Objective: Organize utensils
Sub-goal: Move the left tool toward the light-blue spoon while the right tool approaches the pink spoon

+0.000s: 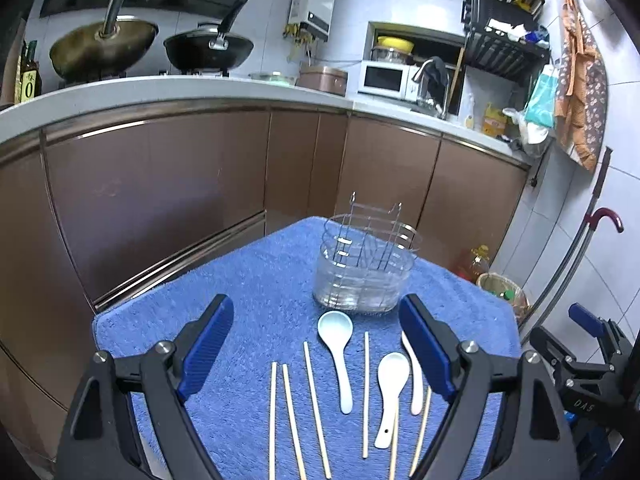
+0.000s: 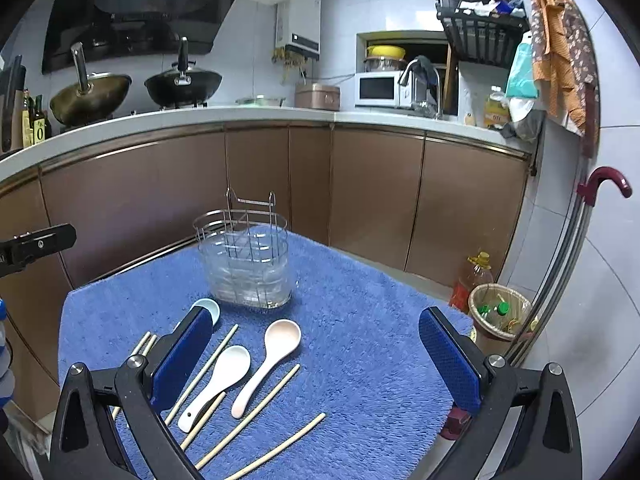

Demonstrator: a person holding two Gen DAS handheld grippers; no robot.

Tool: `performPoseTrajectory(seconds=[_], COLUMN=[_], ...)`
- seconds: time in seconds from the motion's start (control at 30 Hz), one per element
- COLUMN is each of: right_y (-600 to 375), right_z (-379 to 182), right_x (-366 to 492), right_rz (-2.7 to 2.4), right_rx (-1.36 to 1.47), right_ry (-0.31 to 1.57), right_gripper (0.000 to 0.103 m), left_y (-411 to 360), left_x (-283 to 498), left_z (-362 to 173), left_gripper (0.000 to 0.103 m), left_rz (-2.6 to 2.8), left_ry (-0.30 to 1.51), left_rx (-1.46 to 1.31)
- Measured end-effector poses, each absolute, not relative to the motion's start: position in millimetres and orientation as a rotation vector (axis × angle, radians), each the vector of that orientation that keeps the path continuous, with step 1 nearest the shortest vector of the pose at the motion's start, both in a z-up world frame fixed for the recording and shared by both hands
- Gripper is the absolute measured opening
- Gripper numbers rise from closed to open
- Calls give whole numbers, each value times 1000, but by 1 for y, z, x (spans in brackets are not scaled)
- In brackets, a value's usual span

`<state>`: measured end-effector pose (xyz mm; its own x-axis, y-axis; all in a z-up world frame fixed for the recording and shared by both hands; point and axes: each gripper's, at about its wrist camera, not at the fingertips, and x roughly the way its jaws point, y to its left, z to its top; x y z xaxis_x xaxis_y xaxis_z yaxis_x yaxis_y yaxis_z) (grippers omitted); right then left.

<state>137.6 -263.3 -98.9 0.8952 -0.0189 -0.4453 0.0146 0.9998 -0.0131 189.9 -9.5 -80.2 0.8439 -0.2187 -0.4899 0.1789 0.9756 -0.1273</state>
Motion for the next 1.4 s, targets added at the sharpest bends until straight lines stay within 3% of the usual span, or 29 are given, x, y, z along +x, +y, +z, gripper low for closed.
performPoseTrajectory(seconds=[0.87,1.4], right_y=[-263,-259], right_z=[-136,-151], right_x=[201,221], right_rz=[9,54], right_rx=[-24,-19], right_ry=[628,685], right_gripper=[103,72], left_y=[0,-2], left_x=[253,269], left_z=[-135,-148], left_gripper=[83,77], left_rz=[-224,-238], left_ry=[661,695], left_rx=[-95,-69])
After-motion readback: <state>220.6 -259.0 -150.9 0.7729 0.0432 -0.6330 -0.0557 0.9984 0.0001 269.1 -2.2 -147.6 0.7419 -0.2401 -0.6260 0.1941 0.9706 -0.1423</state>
